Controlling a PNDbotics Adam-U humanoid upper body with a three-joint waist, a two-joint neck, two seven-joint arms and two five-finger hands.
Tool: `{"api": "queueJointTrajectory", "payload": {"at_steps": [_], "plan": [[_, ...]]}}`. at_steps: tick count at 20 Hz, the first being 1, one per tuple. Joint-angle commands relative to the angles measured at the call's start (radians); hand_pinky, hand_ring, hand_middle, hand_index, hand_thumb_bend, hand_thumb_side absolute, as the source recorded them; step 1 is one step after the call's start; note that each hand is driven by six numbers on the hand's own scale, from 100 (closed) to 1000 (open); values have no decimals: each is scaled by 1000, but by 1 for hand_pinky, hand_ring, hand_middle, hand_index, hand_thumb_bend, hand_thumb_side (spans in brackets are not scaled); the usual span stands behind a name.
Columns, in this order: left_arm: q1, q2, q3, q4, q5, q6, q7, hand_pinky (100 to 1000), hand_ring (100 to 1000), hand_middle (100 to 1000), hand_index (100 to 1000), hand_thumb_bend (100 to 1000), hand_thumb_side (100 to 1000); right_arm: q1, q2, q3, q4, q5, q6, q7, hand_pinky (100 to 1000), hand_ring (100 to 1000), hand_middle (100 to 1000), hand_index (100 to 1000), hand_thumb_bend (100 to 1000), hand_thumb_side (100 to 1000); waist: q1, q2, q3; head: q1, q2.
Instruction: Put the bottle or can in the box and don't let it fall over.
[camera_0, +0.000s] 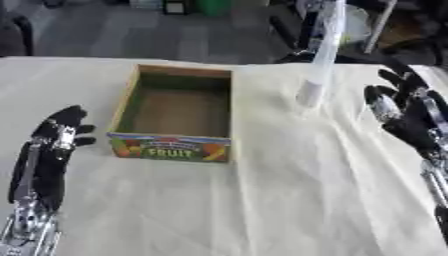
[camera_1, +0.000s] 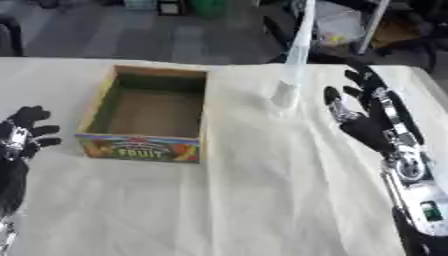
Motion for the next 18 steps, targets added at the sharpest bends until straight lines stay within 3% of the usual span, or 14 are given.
{"api": "queueJointTrajectory", "payload": {"at_steps": [1, 18], "plan": [[-4, 13, 1, -16, -1, 1, -1, 661, 683, 725, 790, 455, 687, -41, -24, 7, 23, 18, 1, -10, 924, 1000, 999, 1000, 231, 456, 2, -18, 1, -5, -1], [-4, 9, -2, -16, 2, 2, -4, 660, 683, 725, 791, 456, 687, -172, 3, -5, 225, 156, -30, -78, 924, 1000, 998, 1000, 243, 452, 12, -17, 10, -16, 0]]}}
